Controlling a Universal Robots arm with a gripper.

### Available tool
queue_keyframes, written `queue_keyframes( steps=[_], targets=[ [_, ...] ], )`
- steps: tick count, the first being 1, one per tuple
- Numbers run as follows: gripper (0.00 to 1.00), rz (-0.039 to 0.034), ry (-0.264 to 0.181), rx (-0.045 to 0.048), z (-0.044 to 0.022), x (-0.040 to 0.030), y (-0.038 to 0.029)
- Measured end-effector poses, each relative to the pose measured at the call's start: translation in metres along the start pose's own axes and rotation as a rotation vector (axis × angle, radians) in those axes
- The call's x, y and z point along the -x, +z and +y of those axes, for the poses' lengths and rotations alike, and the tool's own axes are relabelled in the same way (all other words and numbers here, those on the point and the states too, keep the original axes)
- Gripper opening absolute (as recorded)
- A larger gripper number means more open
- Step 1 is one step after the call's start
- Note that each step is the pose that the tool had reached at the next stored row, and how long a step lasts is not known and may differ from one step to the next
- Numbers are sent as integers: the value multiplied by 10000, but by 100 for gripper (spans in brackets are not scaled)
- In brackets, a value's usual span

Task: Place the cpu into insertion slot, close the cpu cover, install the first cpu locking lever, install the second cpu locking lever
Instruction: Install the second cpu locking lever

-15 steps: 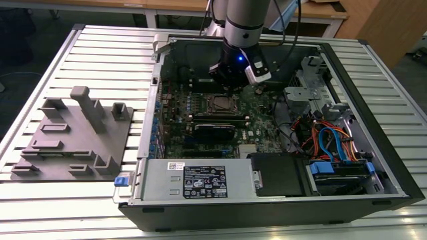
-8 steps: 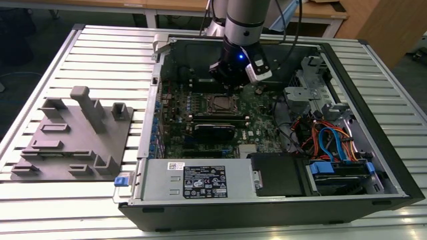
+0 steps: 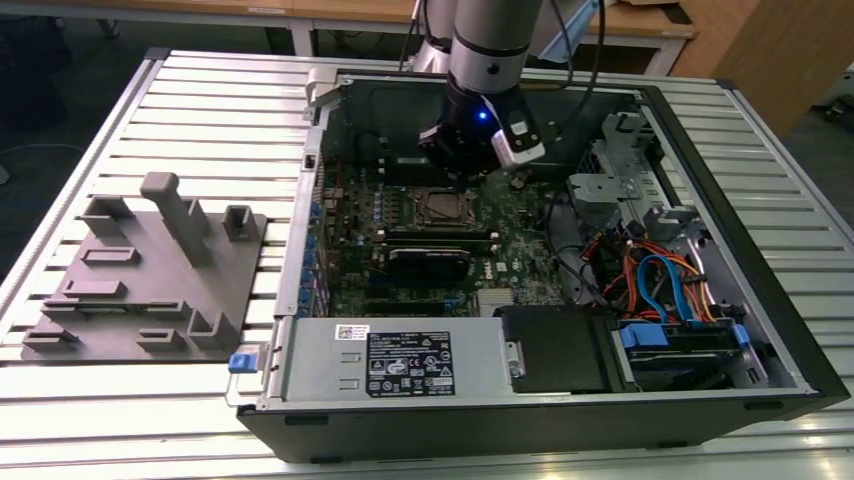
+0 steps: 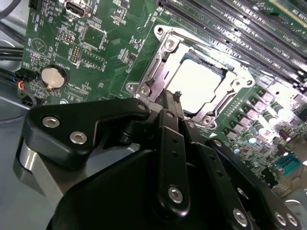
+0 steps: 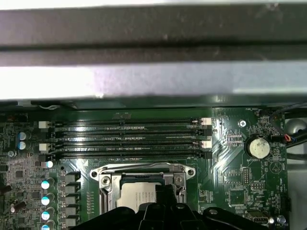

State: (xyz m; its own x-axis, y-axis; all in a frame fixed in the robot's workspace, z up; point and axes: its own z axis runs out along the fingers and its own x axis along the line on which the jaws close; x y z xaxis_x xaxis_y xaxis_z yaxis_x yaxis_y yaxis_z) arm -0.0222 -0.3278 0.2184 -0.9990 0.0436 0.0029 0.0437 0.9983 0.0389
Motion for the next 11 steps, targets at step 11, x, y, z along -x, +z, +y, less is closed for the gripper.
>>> queue_keyframes(
  steps=[11],
  targets=[
    [10,0,0,0,-9,0,0]
  ],
)
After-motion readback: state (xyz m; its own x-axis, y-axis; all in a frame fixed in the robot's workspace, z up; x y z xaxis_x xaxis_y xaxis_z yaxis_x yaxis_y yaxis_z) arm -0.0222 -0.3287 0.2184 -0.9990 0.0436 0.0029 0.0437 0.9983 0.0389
